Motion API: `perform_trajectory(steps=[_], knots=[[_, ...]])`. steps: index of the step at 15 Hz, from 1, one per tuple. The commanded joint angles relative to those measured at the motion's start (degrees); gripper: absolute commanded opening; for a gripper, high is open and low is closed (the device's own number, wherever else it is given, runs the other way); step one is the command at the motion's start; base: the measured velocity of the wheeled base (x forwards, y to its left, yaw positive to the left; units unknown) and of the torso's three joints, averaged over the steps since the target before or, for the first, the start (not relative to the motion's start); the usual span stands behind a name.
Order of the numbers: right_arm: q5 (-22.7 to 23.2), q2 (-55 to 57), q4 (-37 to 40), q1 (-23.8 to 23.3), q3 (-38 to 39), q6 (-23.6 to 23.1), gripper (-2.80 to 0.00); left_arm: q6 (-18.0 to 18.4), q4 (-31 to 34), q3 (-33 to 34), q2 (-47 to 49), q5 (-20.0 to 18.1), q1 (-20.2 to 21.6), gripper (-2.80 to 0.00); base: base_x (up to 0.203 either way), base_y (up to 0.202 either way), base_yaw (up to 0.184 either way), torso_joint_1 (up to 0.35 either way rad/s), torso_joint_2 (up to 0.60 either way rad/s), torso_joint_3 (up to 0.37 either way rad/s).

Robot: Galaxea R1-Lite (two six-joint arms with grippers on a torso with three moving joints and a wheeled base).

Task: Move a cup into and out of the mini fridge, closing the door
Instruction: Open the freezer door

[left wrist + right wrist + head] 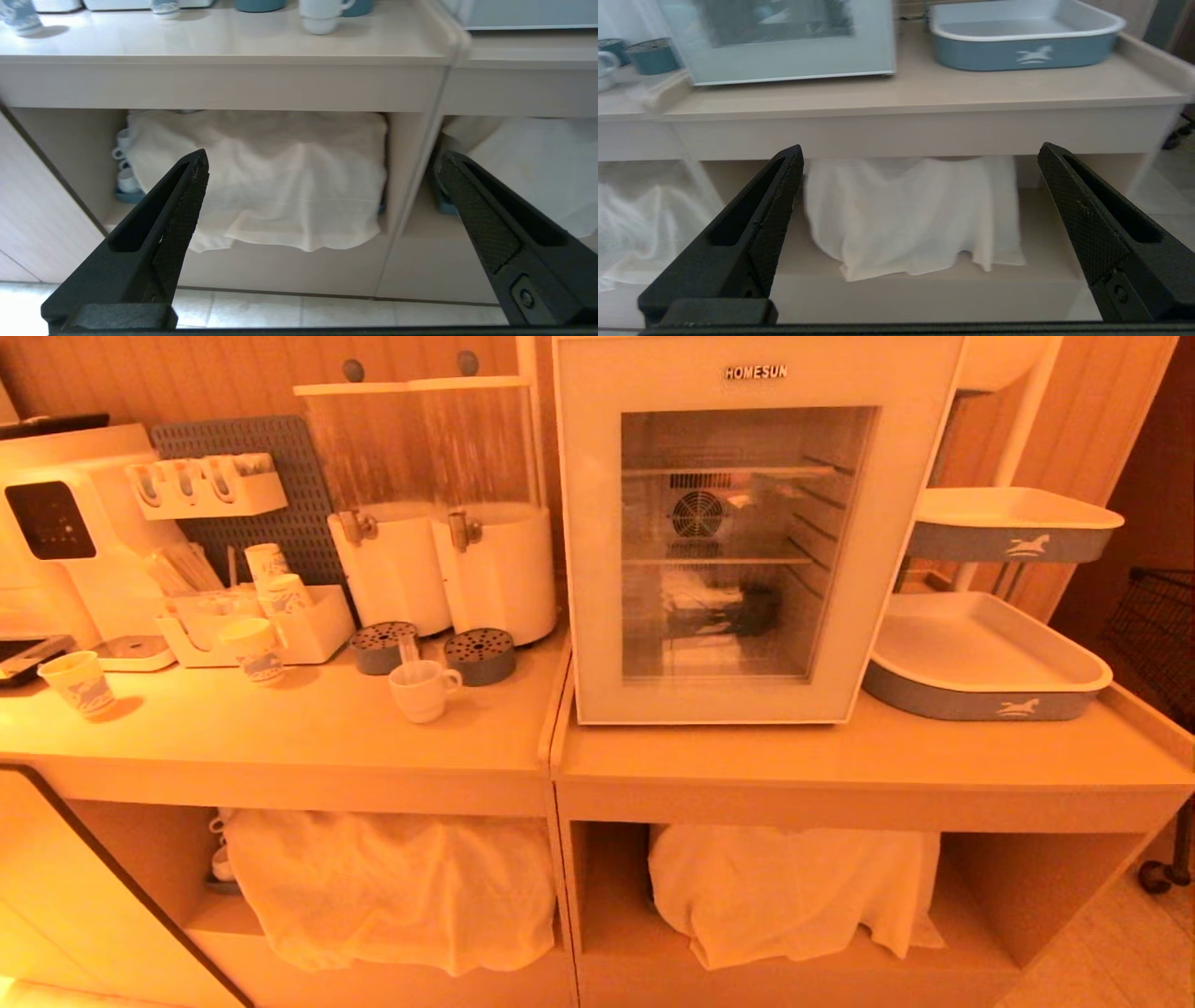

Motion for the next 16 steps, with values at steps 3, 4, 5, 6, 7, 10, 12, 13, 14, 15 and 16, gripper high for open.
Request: perform_trajectory(steps=[3,4,5,6,7,10,12,13,14,15,16], knots=[[0.0,0.0,-0.1,0.0,0.9,-0.1,0.00,0.0,0.0,0.0,0.0,0.0,0.0,0.00,0.000,-0.192,0.002,0.003,0.00,0.004],[0.0,0.0,-0.1,0.0,0.9,0.0,0.00,-0.1,0.0,0.0,0.0,0.0,0.0,0.00,0.000,-0.186,0.001,-0.005,0.00,0.002],[0.0,0.1,-0.1,0.0,0.9,0.0,0.00,-0.1,0.0,0.0,0.0,0.0,0.0,0.00,0.000,-0.172,0.003,0.000,0.00,0.005],[0.0,0.1,-0.1,0.0,0.9,0.0,0.00,-0.1,0.0,0.0,0.0,0.0,0.0,0.00,0.000,-0.116,-0.002,0.003,0.00,0.006],[0.0,0.1,-0.1,0.0,0.9,0.0,0.00,-0.1,0.0,0.0,0.0,0.0,0.0,0.00,0.000,-0.055,-0.005,0.001,0.00,0.001],[0.0,0.1,-0.1,0.0,0.9,-0.1,0.00,0.0,-0.1,0.0,0.0,0.0,0.0,0.00,0.000,0.000,0.000,0.000,0.00,0.000],[0.0,0.1,-0.1,0.0,0.9,0.0,0.00,0.4,-0.1,0.0,0.0,0.0,0.0,0.00,0.000,0.000,0.000,0.000,0.00,0.000],[0.0,0.1,-0.1,0.0,0.9,0.0,0.00,0.5,-0.1,0.0,0.0,0.0,0.0,0.00,0.057,0.000,-0.002,0.007,0.00,-0.001],[0.0,0.1,-0.1,0.0,0.9,0.0,0.00,0.5,-0.1,0.0,0.0,0.0,0.0,0.00,0.146,0.000,0.001,0.004,-0.01,0.011],[0.0,0.0,-0.1,0.0,0.9,0.0,0.00,0.5,-0.2,0.0,0.0,0.0,0.0,0.00,0.184,0.000,0.001,0.002,0.00,0.002],[0.0,0.1,-0.1,0.0,0.9,0.0,0.00,0.0,0.0,0.0,0.0,0.0,0.0,0.00,0.193,0.000,0.003,0.011,0.01,0.002]])
